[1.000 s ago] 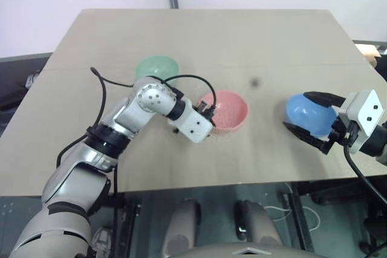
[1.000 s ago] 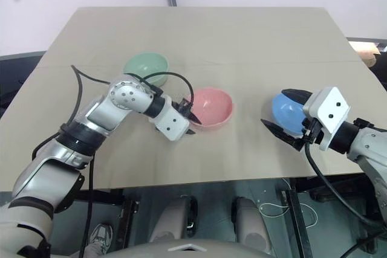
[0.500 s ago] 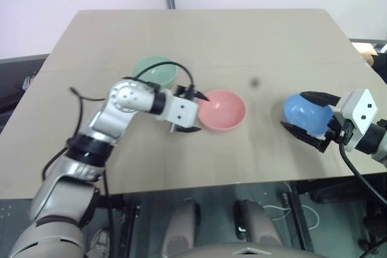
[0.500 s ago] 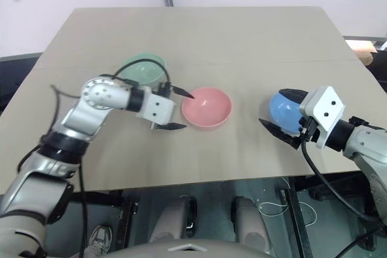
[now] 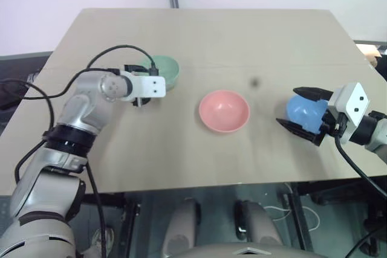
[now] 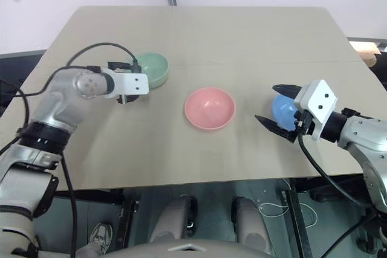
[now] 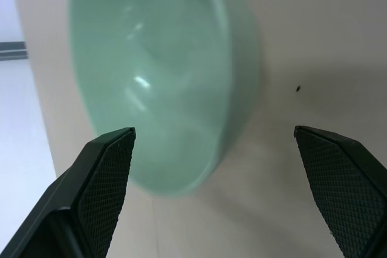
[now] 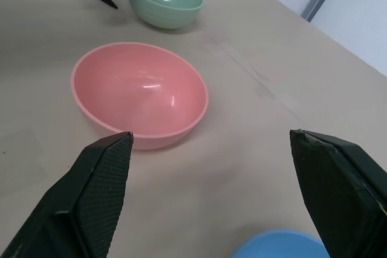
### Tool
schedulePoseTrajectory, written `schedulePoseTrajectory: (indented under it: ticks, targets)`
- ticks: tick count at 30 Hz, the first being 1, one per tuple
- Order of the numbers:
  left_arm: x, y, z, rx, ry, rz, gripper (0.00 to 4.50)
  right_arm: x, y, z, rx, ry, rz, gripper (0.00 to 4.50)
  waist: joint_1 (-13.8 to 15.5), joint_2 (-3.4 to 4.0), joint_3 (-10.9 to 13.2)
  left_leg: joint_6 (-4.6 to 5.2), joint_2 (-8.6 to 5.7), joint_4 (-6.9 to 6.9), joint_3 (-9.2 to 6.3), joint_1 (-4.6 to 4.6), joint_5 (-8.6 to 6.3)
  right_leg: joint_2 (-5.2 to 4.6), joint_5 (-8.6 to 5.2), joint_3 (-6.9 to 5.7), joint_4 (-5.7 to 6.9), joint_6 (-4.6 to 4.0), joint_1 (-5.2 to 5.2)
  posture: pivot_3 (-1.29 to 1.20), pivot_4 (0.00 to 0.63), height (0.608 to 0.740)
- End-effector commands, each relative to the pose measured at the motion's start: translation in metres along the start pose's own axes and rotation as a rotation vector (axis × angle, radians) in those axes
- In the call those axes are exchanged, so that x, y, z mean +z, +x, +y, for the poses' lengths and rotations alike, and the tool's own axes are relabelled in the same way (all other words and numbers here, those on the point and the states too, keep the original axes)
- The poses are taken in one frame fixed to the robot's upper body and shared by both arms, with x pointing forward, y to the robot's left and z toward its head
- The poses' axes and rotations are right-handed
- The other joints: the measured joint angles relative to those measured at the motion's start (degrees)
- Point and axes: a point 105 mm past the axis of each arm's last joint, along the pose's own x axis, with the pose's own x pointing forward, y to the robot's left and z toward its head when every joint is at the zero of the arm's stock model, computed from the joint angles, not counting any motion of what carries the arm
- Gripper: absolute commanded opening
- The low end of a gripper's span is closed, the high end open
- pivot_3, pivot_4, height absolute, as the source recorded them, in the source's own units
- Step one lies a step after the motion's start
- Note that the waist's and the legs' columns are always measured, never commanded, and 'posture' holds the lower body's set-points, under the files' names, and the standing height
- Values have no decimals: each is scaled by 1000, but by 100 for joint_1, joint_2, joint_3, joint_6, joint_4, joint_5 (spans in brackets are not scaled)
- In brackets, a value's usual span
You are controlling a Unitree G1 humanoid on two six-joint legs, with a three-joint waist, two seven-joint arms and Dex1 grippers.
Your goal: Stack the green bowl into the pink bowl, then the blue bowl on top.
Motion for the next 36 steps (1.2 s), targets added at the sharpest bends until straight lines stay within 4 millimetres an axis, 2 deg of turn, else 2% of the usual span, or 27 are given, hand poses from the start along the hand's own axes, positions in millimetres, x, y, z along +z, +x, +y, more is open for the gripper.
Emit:
schedulePoseTrajectory:
  ticks: [1,4,6,9,10,11,15,17,19,23,26,29,34,36]
  targets:
    - [5,-2,11,11,28,11,3868,11,-3,-1,-6,-46,-28,4500,0,-1,0,0,0,0,-1,-2,0,0,1,-1,0,0,-1,0,150,740]
    - [6,0,12,8,28,8,2476,11,-6,0,-15,-44,-28,4500,-3,-1,0,0,0,0,-1,-1,0,0,1,-1,1,-1,-1,0,150,740]
    - [6,0,13,8,39,2,1395,10,-8,0,-24,-42,-25,4500,-7,-1,0,0,0,0,-1,1,0,0,1,0,1,-1,-1,0,150,740]
    - [12,-2,16,21,64,-40,244,11,-7,2,-27,-39,-27,4500,-7,-1,0,0,1,0,0,1,0,0,1,1,1,-1,-1,0,150,740]
    - [20,-4,17,24,84,-87,79,11,-7,2,-27,-38,-27,4500,-5,-1,0,0,1,1,-1,1,0,0,1,0,2,-1,-1,0,150,740]
    - [26,-6,18,26,99,-120,79,11,-7,2,-26,-37,-27,4500,-1,-1,0,0,1,1,-1,1,0,0,2,0,2,-1,0,0,150,740]
    - [71,-25,18,-1,109,-387,79,9,-7,2,-28,-32,-23,4500,19,-1,1,0,1,2,-2,-4,0,-2,5,-2,1,-8,-1,0,150,740]
    - [100,-44,5,-50,237,-565,79,9,-7,2,-27,-27,-23,4500,1,-1,0,0,-2,3,-2,-6,0,-6,7,-2,0,-10,0,0,150,740]
    - [121,-60,-3,-71,313,-685,79,9,-7,2,-29,-25,-23,4500,-6,-1,1,0,-2,2,3,-3,0,-6,8,4,-1,-11,-1,0,150,740]
    - [139,-72,-7,-85,426,-785,79,9,-9,2,-39,-25,-21,4500,-12,0,0,0,-1,2,2,6,0,-2,7,4,6,-11,1,0,150,740]
    - [144,-75,-13,-113,495,-821,79,8,-11,3,-50,-24,-14,4500,-7,0,0,0,1,4,0,16,1,3,0,5,11,0,8,0,150,740]
    - [146,-74,-19,-165,532,-834,1040,8,-14,4,-63,-22,-8,4500,-2,0,0,0,1,6,1,14,1,3,0,6,11,-1,8,0,150,740]
    - [157,-64,-10,-73,536,-849,3386,6,-17,6,-82,-17,0,4500,5,-1,0,0,0,14,-2,7,1,3,0,4,9,1,10,0,150,740]
    - [156,-65,-7,-53,496,-863,3386,6,-17,6,-84,-11,3,4500,1,-1,0,0,0,15,-2,7,1,3,0,5,9,1,10,0,150,740]
